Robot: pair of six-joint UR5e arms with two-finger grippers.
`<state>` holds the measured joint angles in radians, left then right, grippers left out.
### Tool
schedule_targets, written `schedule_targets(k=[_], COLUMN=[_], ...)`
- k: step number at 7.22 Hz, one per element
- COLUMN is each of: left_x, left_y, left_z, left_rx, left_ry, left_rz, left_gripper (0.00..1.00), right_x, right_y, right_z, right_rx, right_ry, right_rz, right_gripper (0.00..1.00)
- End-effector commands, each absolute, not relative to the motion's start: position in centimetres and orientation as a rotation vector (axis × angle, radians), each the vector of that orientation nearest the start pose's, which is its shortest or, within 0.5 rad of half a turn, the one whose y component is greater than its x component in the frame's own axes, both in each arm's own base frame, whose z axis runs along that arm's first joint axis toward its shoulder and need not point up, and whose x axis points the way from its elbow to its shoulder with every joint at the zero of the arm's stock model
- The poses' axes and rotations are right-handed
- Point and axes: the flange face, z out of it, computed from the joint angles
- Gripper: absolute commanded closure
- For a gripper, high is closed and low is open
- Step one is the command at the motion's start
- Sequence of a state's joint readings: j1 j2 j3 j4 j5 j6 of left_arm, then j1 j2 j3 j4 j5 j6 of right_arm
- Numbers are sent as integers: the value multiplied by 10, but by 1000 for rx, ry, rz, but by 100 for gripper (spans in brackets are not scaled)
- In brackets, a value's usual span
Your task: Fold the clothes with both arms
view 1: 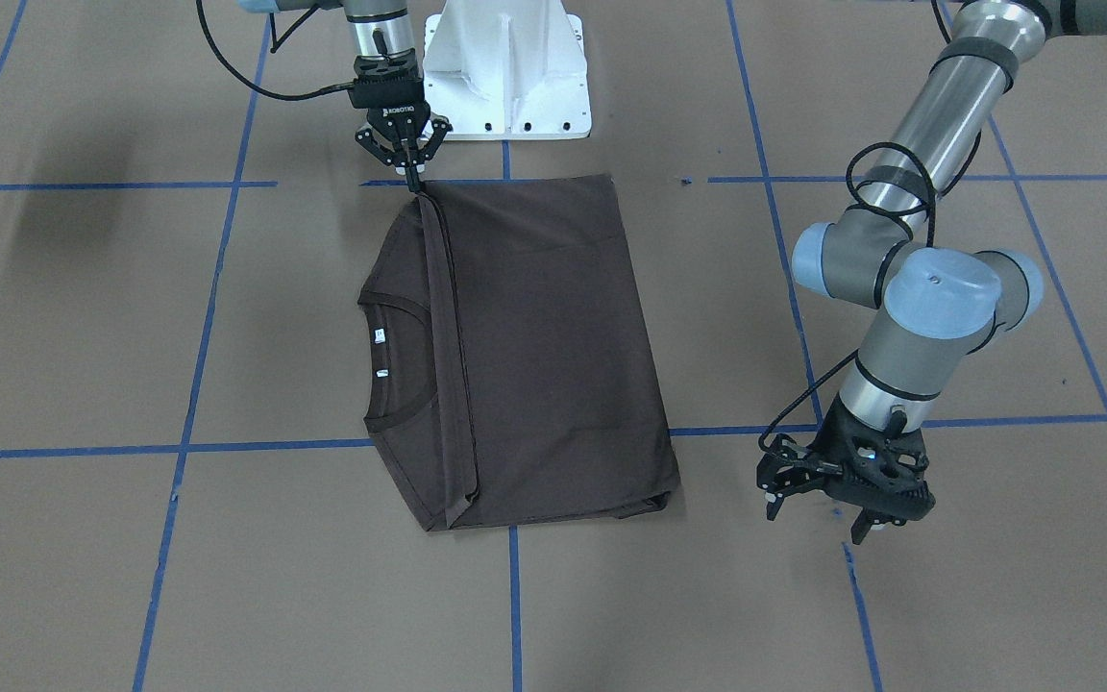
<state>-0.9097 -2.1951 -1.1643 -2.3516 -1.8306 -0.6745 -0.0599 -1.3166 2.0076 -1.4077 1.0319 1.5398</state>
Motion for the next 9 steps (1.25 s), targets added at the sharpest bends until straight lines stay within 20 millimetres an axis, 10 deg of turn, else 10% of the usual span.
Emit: schedule_targets(k=[1, 2, 3, 4, 9], left_x=[385, 385, 385, 386, 387], left_y=[-671, -671, -671, -670, -670], left_z=[391, 391, 391, 391, 391], left_rx=[634, 634, 634, 633, 632], left_ry=[802, 802, 802, 803, 804], left_rz=[117, 117, 117, 118, 119], left_gripper=[0, 0, 0, 0, 0], right_x=[-549, -549, -549, -548, -536], right_y=[-132, -128, -127, -128, -196], right_z=[313, 315, 315, 314, 302], right_rx=[431, 436, 430, 436, 480], right_ry=[-869, -875, -878, -879, -792], right_rz=[251, 281, 292, 291, 24], right_gripper=[100, 94, 61, 1, 0])
